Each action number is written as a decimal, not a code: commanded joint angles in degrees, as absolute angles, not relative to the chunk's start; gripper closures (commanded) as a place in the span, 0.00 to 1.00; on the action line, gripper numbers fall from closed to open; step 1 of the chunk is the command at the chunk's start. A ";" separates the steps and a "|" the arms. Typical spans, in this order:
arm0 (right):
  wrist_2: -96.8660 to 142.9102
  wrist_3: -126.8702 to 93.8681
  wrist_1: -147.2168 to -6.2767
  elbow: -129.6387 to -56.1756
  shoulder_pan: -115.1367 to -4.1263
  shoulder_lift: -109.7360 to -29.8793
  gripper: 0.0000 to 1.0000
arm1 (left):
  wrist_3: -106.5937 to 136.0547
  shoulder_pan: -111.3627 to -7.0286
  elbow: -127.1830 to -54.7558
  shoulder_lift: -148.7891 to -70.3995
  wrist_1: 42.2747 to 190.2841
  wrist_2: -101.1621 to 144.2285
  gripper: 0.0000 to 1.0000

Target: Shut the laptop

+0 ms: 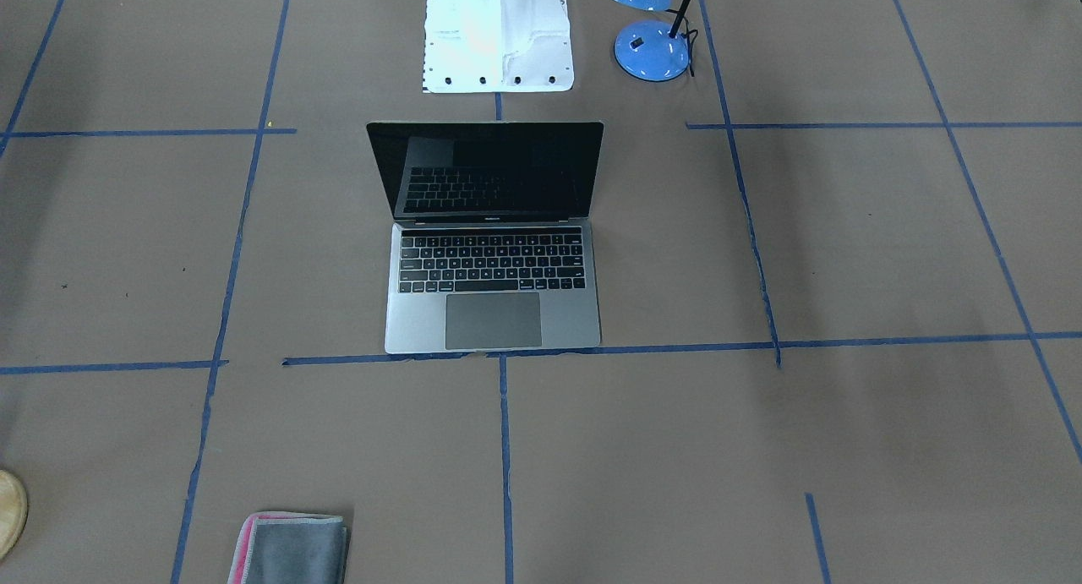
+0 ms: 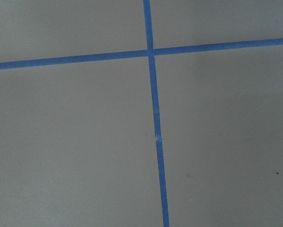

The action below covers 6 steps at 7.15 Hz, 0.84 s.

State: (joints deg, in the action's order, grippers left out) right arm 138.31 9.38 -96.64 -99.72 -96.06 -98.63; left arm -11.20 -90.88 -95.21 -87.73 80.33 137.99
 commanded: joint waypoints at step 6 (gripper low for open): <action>138.43 8.70 -96.68 -99.84 -96.24 -98.26 0.00 | -11.16 -90.88 -95.27 -87.89 80.33 138.08 0.00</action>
State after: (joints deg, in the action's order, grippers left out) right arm 138.43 8.84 -96.68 -99.89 -96.24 -98.45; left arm -11.16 -90.88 -95.27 -87.82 80.33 138.04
